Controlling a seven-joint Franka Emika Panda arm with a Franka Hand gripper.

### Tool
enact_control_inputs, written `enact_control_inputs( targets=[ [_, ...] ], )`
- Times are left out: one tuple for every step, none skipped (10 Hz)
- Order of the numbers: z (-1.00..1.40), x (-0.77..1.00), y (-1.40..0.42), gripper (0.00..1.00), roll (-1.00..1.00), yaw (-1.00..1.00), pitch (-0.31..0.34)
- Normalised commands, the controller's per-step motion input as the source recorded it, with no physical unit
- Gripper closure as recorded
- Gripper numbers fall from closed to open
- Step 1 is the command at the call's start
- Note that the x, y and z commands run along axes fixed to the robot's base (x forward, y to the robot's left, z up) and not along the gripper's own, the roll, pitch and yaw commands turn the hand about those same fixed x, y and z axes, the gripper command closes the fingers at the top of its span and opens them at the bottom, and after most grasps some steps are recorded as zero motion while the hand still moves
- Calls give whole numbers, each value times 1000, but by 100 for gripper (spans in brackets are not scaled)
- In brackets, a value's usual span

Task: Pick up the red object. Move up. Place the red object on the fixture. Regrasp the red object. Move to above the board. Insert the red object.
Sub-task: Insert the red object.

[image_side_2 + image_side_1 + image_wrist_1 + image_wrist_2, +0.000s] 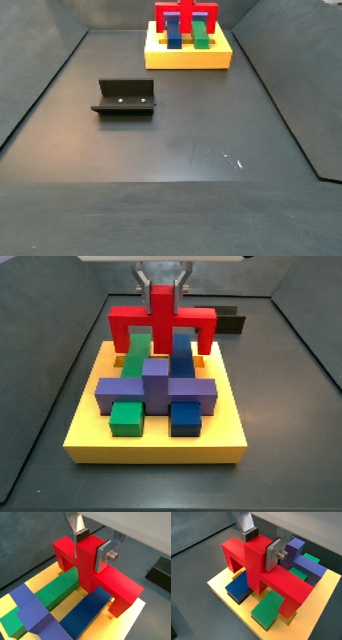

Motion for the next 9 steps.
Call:
enact_control_inputs(
  targets=[
    [0,220,-11,100,1,134,16],
    [-43,77,-46,100,11,143,0],
    [0,-206,0,100,0,0,-9],
    [0,-400,-29,100,-16,0,-67],
    [0,-249,-89,100,-14,0,-83],
    [83,-157,-123,100,-40,0,-57],
    [37,0,-131,100,-40,0,-39],
    [0,100,-83,100,0,0,0],
    [-63,31,-9,100,0,0,0]
  ],
)
